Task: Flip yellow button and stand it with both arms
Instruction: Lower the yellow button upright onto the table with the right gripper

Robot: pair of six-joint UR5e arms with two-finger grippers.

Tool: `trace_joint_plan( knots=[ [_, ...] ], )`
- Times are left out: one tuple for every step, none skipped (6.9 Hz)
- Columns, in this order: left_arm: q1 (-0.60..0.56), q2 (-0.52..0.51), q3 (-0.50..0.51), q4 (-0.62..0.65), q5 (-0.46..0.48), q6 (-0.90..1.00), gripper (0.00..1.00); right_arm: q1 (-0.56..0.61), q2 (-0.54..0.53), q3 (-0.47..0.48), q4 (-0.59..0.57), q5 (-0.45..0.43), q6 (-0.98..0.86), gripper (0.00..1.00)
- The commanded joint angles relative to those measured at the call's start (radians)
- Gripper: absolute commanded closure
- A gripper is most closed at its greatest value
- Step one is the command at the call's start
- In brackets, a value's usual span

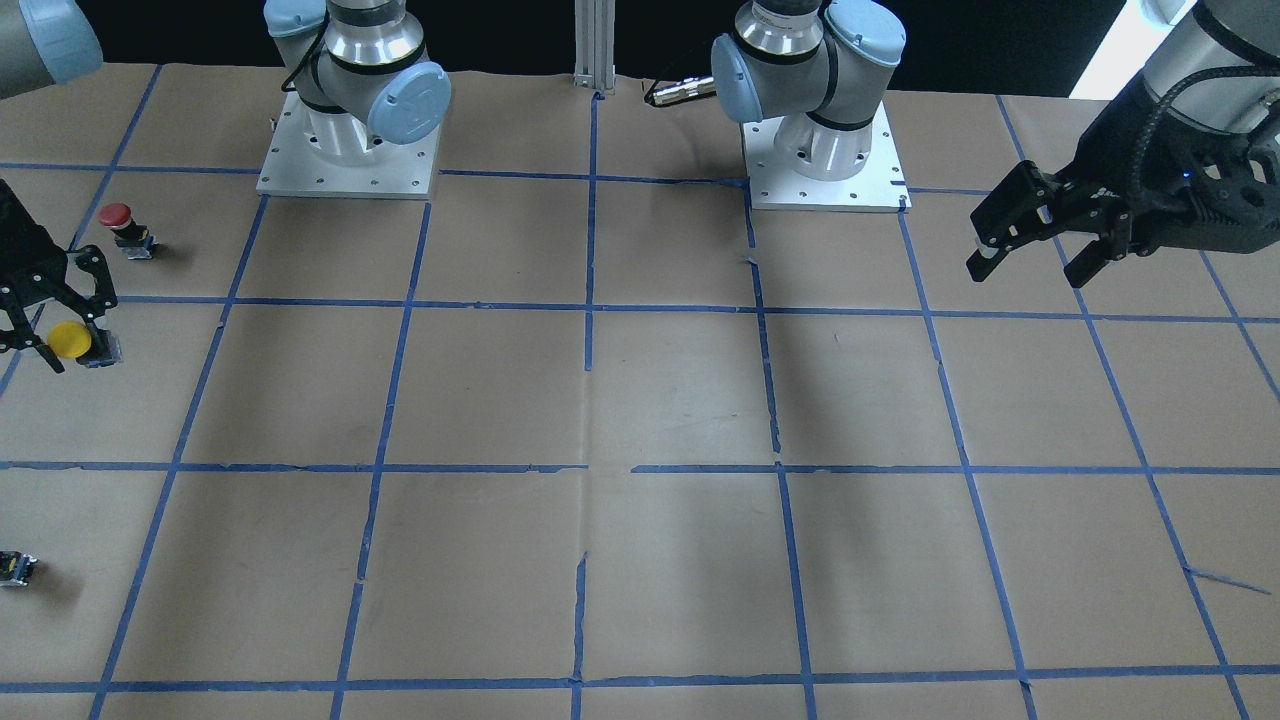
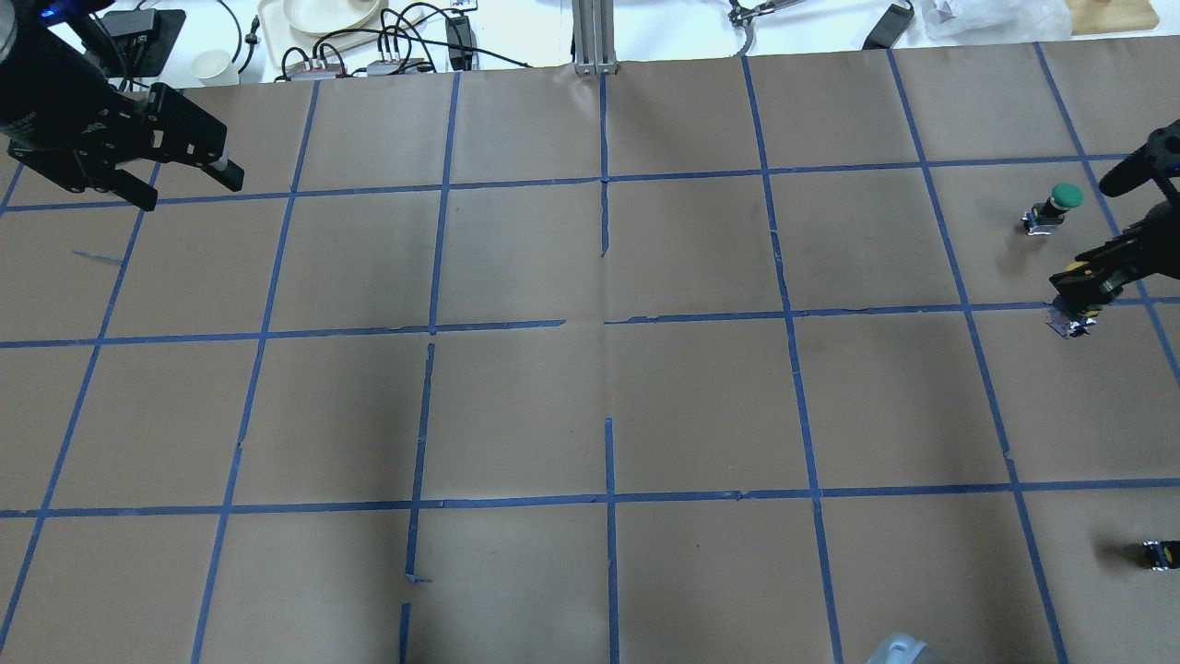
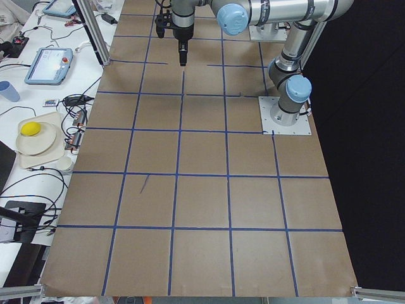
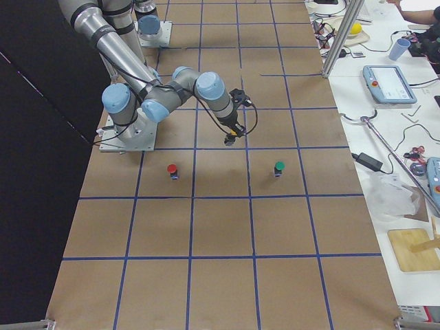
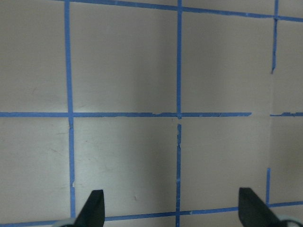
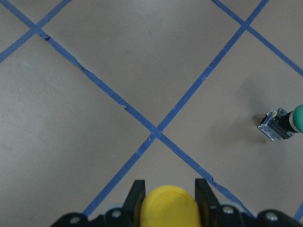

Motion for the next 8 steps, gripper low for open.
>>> trace_joint_plan(
  knots=[
    [-0.090, -0.027, 0.044, -0.022, 0.066, -0.116, 0.00, -0.075, 0.025, 0.018, 0.002, 0.071, -0.293, 0.79],
    [-0.128, -0.047, 0.047, -0.019, 0.059, -0.145, 0.00, -0.098, 0.089, 0.017, -0.003, 0.100, -0.368, 0.79],
    [-0.177, -0.057, 0.036, -0.021, 0.056, -0.200, 0.00, -0.136, 0.157, 0.014, -0.012, 0.152, -0.442, 0.78],
    [-0.230, -0.060, 0.048, -0.019, 0.042, -0.215, 0.00, -0.162, 0.189, 0.008, -0.011, 0.159, -0.456, 0.78],
    [-0.279, -0.060, 0.048, -0.016, 0.040, -0.250, 0.00, -0.175, 0.203, 0.011, -0.011, 0.168, -0.511, 0.78],
    [-0.290, -0.057, 0.048, -0.016, 0.040, -0.250, 0.00, -0.194, 0.226, 0.011, -0.008, 0.209, -0.604, 0.78],
    [-0.285, -0.054, 0.042, -0.016, 0.054, -0.245, 0.00, -0.233, 0.249, 0.008, 0.003, 0.222, -0.648, 0.79],
    [-0.270, -0.049, 0.039, -0.018, 0.066, -0.229, 0.00, -0.239, 0.251, 0.008, 0.005, 0.222, -0.694, 0.80]
  ],
)
